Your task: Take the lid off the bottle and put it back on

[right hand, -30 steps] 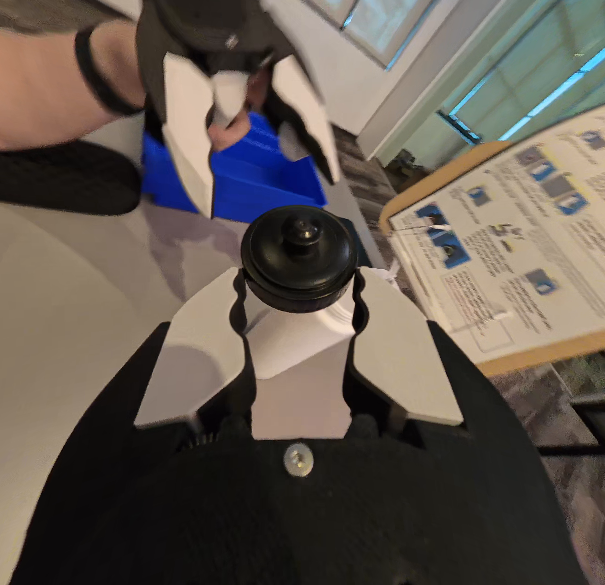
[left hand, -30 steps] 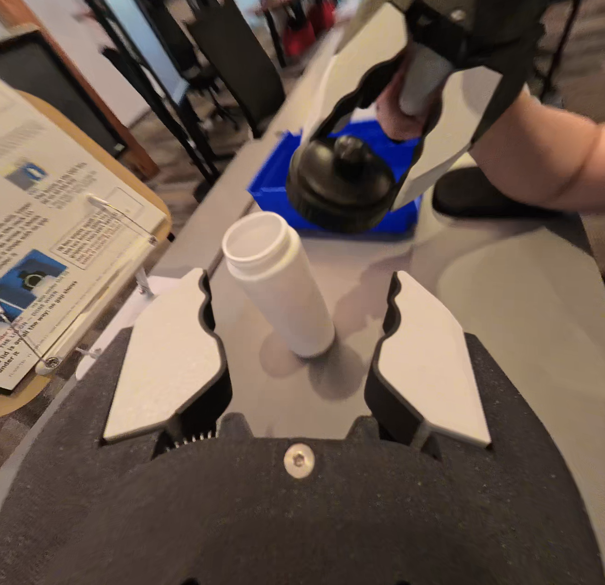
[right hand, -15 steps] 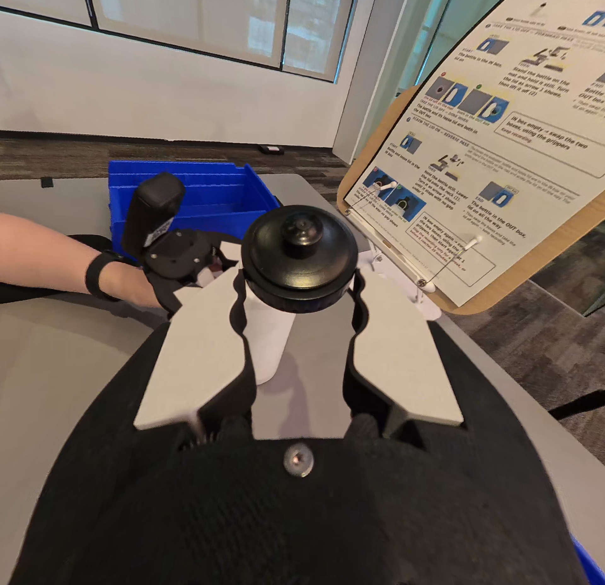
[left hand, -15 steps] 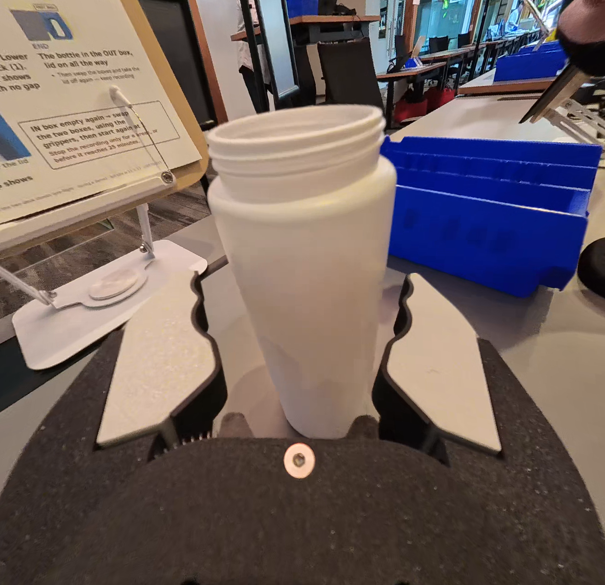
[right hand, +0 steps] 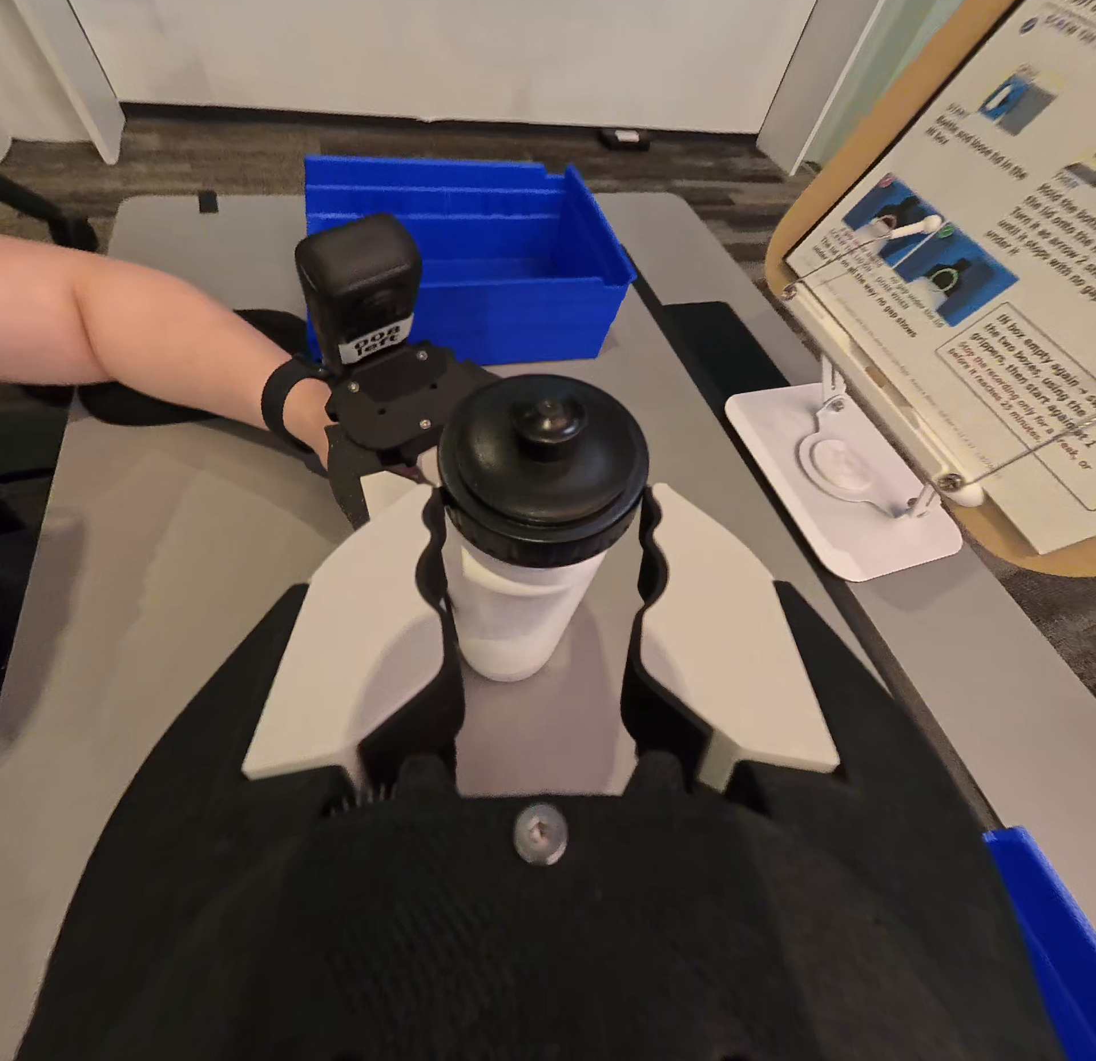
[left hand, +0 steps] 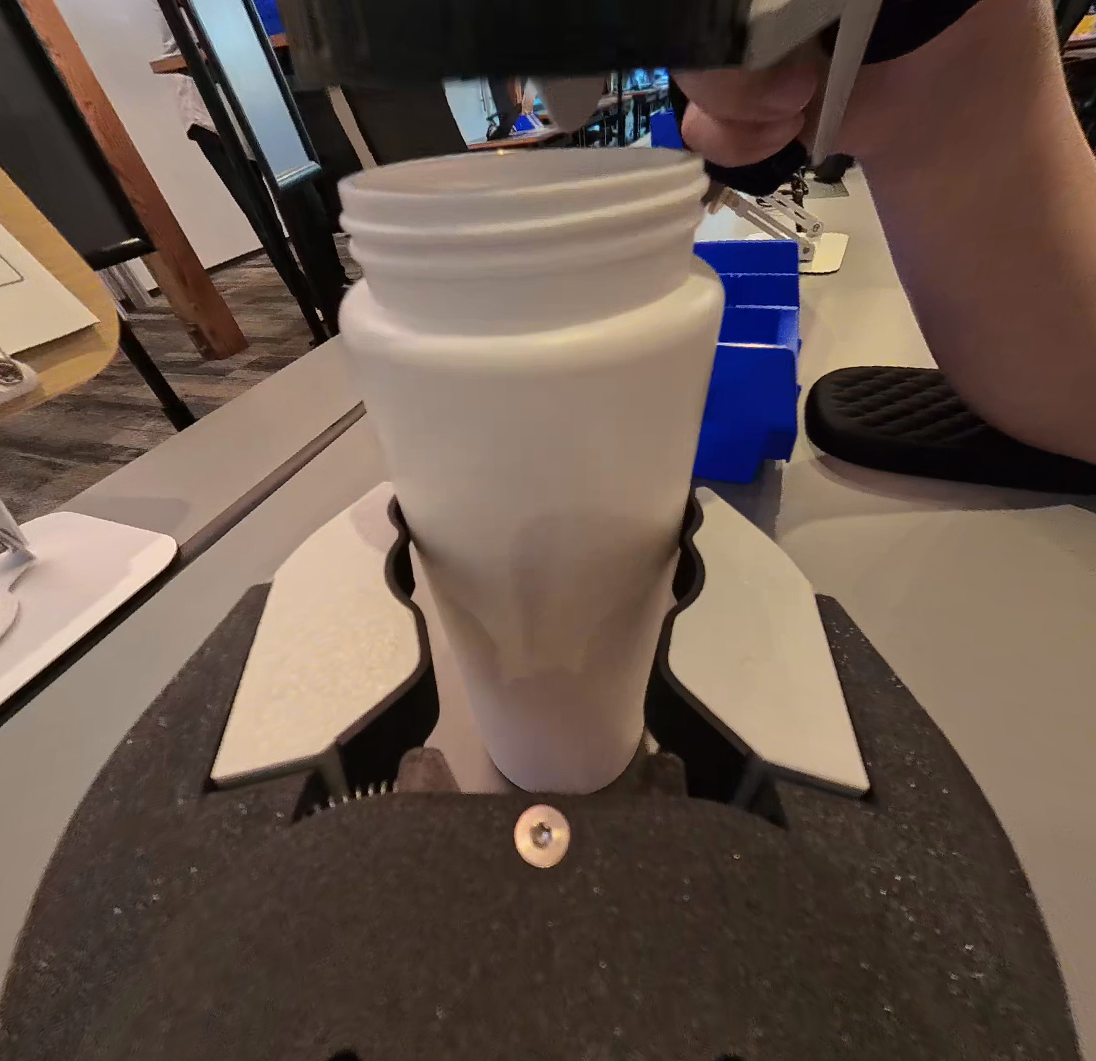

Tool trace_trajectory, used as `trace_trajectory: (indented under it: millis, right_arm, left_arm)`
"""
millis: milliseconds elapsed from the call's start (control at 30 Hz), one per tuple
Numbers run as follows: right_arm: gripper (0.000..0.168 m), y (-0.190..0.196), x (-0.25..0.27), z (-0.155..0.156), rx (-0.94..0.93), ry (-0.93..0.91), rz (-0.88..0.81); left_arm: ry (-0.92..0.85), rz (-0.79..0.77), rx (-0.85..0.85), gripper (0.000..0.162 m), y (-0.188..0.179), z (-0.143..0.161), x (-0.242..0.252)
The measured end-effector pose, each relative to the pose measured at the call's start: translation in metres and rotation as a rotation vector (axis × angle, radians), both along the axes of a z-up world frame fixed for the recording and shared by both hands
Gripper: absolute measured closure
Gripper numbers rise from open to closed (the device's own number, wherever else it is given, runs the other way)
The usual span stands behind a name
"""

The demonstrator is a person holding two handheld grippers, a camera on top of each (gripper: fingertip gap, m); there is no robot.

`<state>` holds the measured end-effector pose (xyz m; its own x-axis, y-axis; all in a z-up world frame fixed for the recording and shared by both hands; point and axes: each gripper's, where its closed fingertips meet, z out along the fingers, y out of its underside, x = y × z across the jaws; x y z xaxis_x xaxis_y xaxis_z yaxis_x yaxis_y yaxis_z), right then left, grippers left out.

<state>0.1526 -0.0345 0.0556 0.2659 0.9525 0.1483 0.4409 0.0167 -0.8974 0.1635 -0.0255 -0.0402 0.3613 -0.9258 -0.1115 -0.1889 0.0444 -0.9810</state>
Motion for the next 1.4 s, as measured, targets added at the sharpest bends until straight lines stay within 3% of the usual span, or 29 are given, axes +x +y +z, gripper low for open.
trace_trajectory:
  millis: [267,900,1400]
  right_arm:
    - [0.104,-0.006,-0.004,-0.012,-0.002,-0.085,0.01]
    - [0.104,-0.006,-0.005,-0.015,-0.094,-0.045,0.035]
    - [0.104,0.005,-0.016,-0.015,-0.083,-0.037,-0.237]
  left_arm:
    - [0.018,-0.006,0.007,0.075,-0.003,0.0,0.002]
    - [0.021,-0.023,-0.017,0.075,-0.007,-0.001,0.001]
    - [0.088,0.32,-0.057,0.074,0.01,-0.004,-0.013]
